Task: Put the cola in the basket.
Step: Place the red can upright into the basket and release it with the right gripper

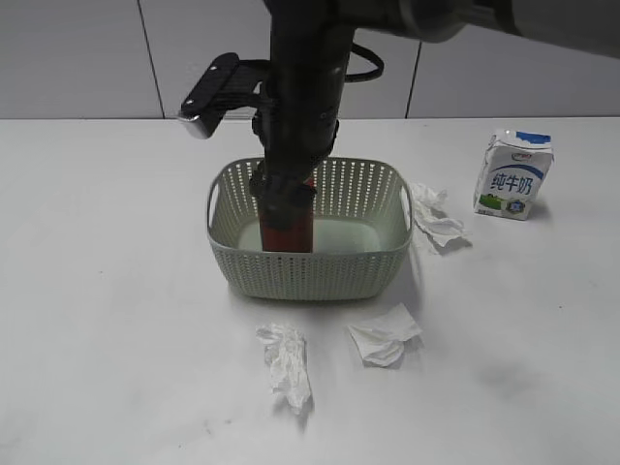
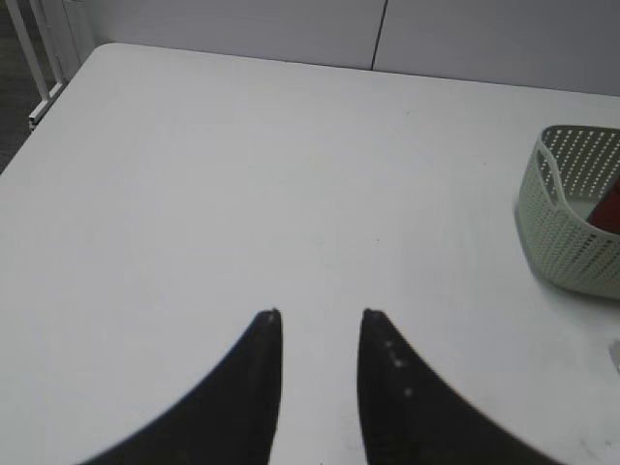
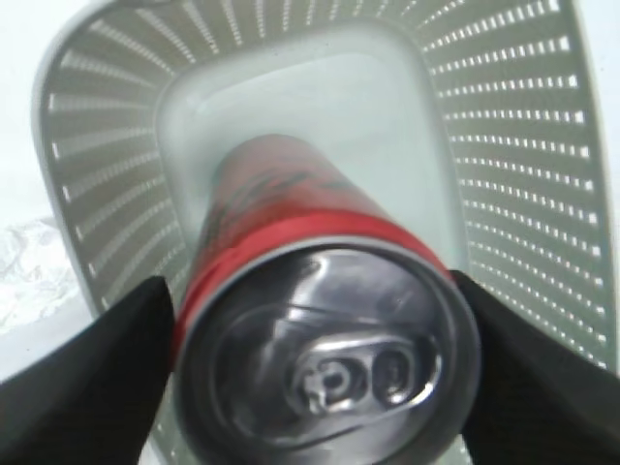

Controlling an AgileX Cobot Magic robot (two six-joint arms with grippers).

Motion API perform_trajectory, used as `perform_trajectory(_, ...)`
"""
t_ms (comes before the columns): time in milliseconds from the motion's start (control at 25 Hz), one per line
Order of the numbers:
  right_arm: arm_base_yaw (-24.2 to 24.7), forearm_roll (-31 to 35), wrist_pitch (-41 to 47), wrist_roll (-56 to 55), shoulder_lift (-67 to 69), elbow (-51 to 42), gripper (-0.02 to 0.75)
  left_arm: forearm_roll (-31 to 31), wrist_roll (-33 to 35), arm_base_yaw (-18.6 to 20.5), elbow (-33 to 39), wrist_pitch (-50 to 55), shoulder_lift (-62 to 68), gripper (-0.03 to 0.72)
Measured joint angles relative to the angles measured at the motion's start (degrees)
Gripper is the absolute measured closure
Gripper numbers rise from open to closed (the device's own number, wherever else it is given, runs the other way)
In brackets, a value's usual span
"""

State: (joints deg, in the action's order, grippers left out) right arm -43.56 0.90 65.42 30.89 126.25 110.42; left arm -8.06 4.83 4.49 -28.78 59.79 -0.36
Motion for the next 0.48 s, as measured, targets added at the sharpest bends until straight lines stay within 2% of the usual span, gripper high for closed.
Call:
perform_trajectory(200,0.6,1.1,0.1,-1.9,-4.3,0.0,0.109,0.0,0.0,0.0,0.0,0.0,0.0,0.471)
perform_trajectory(400,4.6,11.8,1.2,-3.9,-12.1,0.0,0.109,0.0,0.0,0.0,0.0,0.0,0.0,0.471)
perform_trajectory(480,7.9,12.4,1.3,-7.2,-14.9,-0.1,0.112,0.0,0.0,0.0,0.0,0.0,0.0,0.471)
